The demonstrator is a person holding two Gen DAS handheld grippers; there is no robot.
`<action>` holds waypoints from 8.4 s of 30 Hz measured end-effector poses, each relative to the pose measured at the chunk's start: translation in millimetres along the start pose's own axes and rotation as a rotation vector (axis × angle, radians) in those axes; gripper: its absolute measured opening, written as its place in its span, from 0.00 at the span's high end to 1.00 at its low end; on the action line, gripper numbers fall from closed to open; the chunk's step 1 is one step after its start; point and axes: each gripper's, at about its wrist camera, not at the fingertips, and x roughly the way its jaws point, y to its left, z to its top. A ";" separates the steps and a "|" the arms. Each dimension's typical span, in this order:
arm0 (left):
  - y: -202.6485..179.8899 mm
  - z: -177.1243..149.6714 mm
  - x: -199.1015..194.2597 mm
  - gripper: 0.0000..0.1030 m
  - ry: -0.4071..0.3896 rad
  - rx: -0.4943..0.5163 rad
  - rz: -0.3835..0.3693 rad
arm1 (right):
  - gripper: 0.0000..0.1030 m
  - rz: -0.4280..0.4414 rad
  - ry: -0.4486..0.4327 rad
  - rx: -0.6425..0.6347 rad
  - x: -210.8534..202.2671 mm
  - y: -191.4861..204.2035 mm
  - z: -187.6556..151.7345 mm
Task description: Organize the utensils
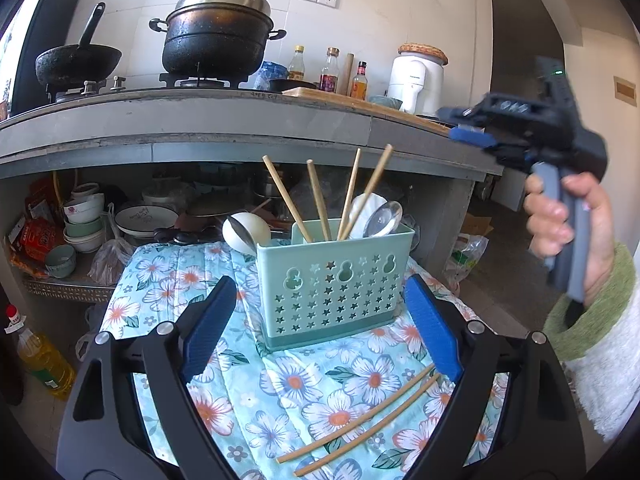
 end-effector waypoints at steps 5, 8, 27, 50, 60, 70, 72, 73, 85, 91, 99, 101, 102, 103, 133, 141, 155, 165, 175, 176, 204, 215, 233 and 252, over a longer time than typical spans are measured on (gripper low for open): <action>-9.8 0.0 5.1 0.20 0.014 0.013 -0.009 | 0.60 0.037 -0.039 0.087 -27.5 -21.9 3.1; -17.7 -2.2 9.8 0.20 0.032 0.041 -0.024 | 0.53 0.045 -0.013 0.113 -42.5 -31.9 -12.8; -143.5 -117.2 85.3 0.64 0.391 0.770 -0.116 | 0.45 -0.099 0.389 0.493 -52.0 -135.1 -193.7; -171.3 -148.8 79.7 0.95 0.419 1.064 -0.092 | 0.47 -0.052 0.354 0.548 -67.9 -145.8 -198.8; -161.0 -132.0 57.1 0.88 0.534 0.865 -0.193 | 0.47 -0.035 0.364 0.544 -66.5 -140.6 -199.0; -174.8 -131.9 70.7 0.72 0.554 0.863 -0.262 | 0.47 -0.027 0.368 0.554 -65.5 -141.8 -200.2; -178.3 -134.6 75.8 0.72 0.558 0.872 -0.264 | 0.47 -0.026 0.370 0.551 -64.8 -141.3 -200.2; -178.6 -134.9 78.0 0.72 0.558 0.873 -0.267 | 0.47 -0.025 0.370 0.550 -64.3 -141.3 -200.1; -174.6 -131.1 100.1 0.74 0.626 0.769 -0.320 | 0.47 -0.010 0.372 0.552 -61.9 -140.5 -199.8; -168.4 -124.0 102.0 0.92 0.625 0.709 -0.317 | 0.47 -0.013 0.365 0.551 -64.2 -139.4 -198.5; -153.0 -99.3 90.2 0.96 0.564 0.623 -0.290 | 0.47 -0.024 0.329 0.572 -74.0 -141.1 -193.8; -144.7 -86.3 82.8 0.96 0.525 0.582 -0.276 | 0.47 -0.026 0.320 0.577 -75.8 -141.4 -192.5; -141.0 -80.1 79.1 0.96 0.506 0.561 -0.273 | 0.47 -0.023 0.317 0.580 -76.3 -141.2 -191.9; -138.1 -75.0 76.0 0.96 0.489 0.543 -0.271 | 0.47 -0.021 0.316 0.585 -76.5 -140.8 -191.6; -40.4 1.9 17.2 0.96 0.200 0.187 -0.134 | 0.64 -0.007 0.442 0.826 35.2 -99.8 -256.4; -38.3 -0.8 18.2 0.96 0.210 0.178 -0.130 | 0.88 -0.100 0.379 0.853 40.0 -100.6 -260.4; -37.8 -1.3 21.7 0.96 0.220 0.186 -0.123 | 0.91 -0.016 0.261 0.738 5.8 -95.6 -214.0; -41.6 -1.9 25.0 0.96 0.228 0.195 -0.121 | 0.94 -0.004 0.153 0.640 -32.9 -88.0 -178.7; -43.8 -2.5 26.9 0.96 0.233 0.201 -0.121 | 0.94 -0.003 0.135 0.649 -41.4 -92.4 -175.7; -43.9 -2.6 26.7 0.96 0.232 0.201 -0.120 | 0.94 -0.002 0.134 0.648 -41.6 -92.1 -175.5; -43.4 -2.4 27.1 0.96 0.233 0.201 -0.121 | 0.94 -0.002 0.119 0.646 -45.3 -89.9 -171.8; -43.8 -2.4 27.4 0.96 0.234 0.201 -0.121 | 0.94 0.002 0.111 0.642 -47.6 -88.6 -168.3; -43.3 -2.7 28.0 0.96 0.236 0.200 -0.121 | 0.94 0.000 0.081 0.645 -56.5 -92.9 -162.1; -30.7 45.8 -10.4 0.96 0.067 0.160 -0.073 | 0.94 -0.021 0.003 0.652 -85.5 -109.6 -151.0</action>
